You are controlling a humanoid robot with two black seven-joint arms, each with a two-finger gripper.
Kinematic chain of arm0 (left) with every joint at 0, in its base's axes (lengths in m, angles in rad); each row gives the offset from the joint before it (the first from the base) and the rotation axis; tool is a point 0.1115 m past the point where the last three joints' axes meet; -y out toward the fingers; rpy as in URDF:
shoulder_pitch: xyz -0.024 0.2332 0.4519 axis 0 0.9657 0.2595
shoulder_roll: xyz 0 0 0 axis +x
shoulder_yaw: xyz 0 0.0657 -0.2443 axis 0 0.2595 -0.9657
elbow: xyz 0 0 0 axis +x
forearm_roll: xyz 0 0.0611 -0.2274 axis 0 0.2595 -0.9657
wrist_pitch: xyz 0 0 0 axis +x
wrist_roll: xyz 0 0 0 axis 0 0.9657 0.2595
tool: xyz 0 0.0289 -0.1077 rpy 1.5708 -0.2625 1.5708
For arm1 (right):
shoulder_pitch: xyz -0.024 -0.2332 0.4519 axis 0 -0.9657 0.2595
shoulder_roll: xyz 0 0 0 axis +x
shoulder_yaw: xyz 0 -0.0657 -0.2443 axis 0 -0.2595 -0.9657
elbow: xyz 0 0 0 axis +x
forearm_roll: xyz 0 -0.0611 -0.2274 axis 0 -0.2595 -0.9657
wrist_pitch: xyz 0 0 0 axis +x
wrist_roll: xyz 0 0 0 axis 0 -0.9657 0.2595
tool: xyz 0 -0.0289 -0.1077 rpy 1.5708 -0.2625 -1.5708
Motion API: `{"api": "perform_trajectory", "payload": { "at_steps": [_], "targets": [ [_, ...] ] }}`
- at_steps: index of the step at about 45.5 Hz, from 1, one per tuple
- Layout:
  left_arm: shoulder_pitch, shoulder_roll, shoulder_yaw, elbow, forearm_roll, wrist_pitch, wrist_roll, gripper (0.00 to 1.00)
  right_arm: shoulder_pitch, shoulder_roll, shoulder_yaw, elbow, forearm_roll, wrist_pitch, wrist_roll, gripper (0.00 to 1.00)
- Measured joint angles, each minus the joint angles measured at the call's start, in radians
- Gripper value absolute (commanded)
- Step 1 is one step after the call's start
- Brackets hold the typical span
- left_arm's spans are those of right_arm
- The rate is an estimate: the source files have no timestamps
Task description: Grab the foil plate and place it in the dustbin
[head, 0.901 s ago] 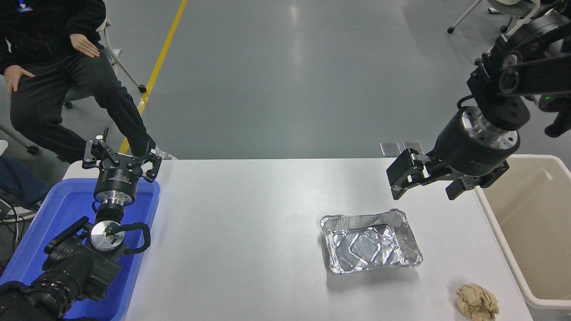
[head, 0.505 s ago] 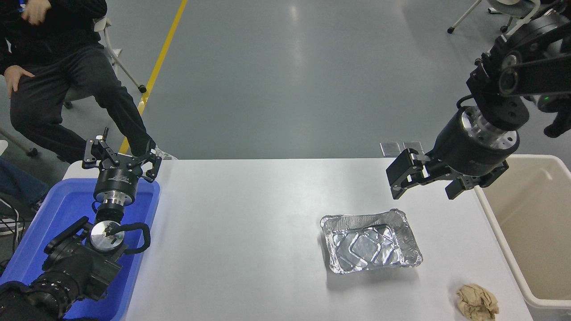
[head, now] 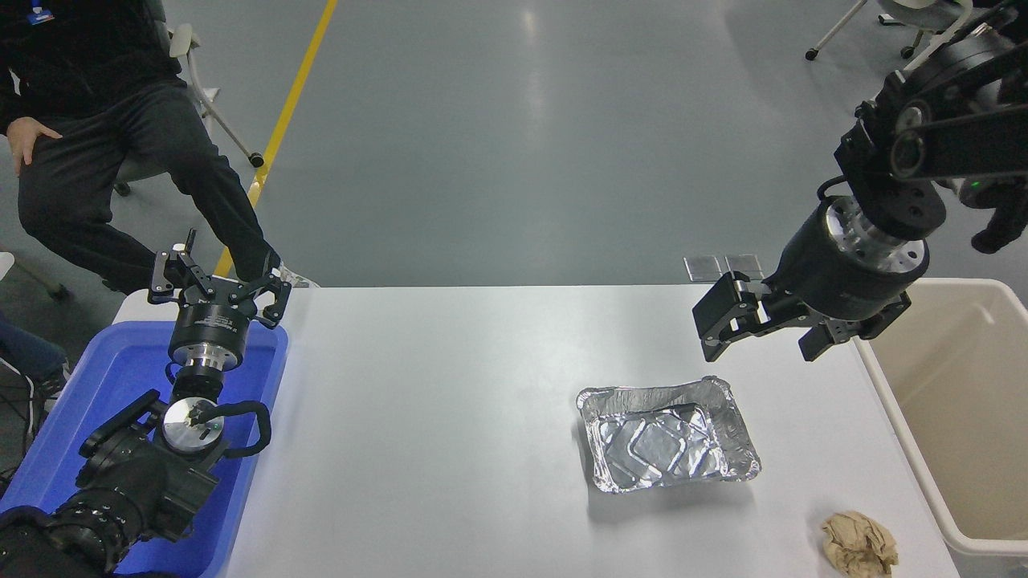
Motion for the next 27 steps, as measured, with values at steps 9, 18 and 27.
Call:
{"api": "perform_trajectory", "payload": {
  "at_steps": [9,18,27],
  "targets": [
    [0.0,0.0,0.0,0.0,0.0,0.0,0.0,0.99,-0.013,-0.074,-0.004,0.0,-0.058,-0.017,-0.001,1.0],
    [0.0,0.0,0.0,0.0,0.0,0.0,0.0,0.99,-0.065,-0.119,0.004,-0.004,-0.13,-0.078,0.001,1.0],
    [0.0,0.0,0.0,0.0,0.0,0.0,0.0,0.99,-0.176,-0.143,0.028,-0.039,-0.235,-0.171,0.002,1.0]
  ]
}}
